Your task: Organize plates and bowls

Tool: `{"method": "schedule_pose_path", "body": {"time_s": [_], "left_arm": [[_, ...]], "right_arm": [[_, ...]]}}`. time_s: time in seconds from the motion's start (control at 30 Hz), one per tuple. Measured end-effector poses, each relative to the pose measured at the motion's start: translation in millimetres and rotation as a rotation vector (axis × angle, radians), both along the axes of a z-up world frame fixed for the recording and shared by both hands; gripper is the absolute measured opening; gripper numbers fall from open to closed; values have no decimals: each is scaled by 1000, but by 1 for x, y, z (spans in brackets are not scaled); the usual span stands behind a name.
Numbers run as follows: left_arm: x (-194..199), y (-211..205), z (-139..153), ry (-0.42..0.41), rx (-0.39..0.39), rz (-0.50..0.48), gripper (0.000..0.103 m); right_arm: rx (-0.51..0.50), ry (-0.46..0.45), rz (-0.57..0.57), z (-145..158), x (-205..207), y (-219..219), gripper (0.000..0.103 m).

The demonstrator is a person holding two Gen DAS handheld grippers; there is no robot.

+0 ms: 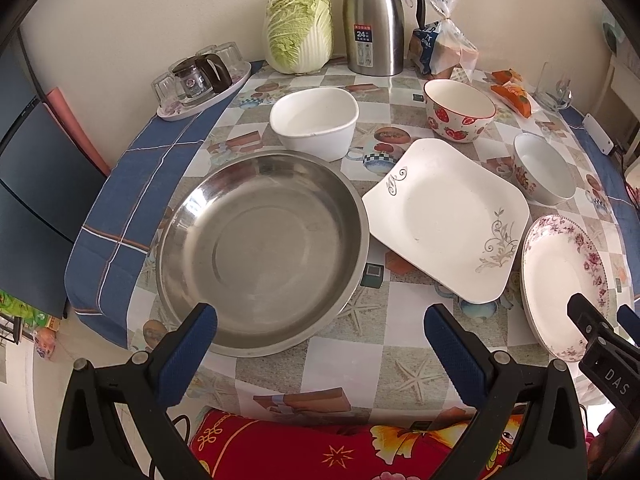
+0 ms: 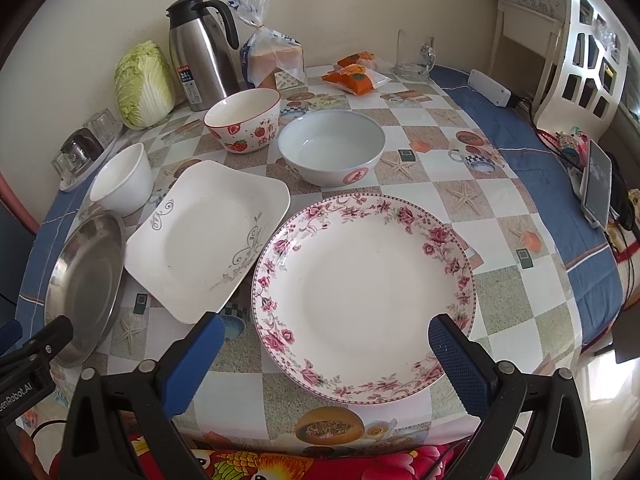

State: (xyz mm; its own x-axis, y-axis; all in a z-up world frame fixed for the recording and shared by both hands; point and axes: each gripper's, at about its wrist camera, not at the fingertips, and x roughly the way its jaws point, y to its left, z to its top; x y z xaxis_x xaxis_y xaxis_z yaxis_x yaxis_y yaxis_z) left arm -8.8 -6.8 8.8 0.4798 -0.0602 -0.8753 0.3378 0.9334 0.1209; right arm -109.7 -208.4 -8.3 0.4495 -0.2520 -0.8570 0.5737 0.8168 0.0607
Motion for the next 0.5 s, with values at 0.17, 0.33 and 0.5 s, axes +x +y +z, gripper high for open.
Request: {"method": "schedule_pose_path", "body": {"time_s": [0.17, 0.33, 0.5], "left_arm": [[3, 6, 0, 16, -38, 10, 103], [7, 10, -2, 37, -61, 23, 103], [15, 15, -2, 35, -51, 64, 103]], "right_arm": [[2, 11, 1, -3, 1, 0, 103], [0, 21, -1, -5, 3, 1, 103], [14, 49, 2, -11, 10, -2, 103]]}}
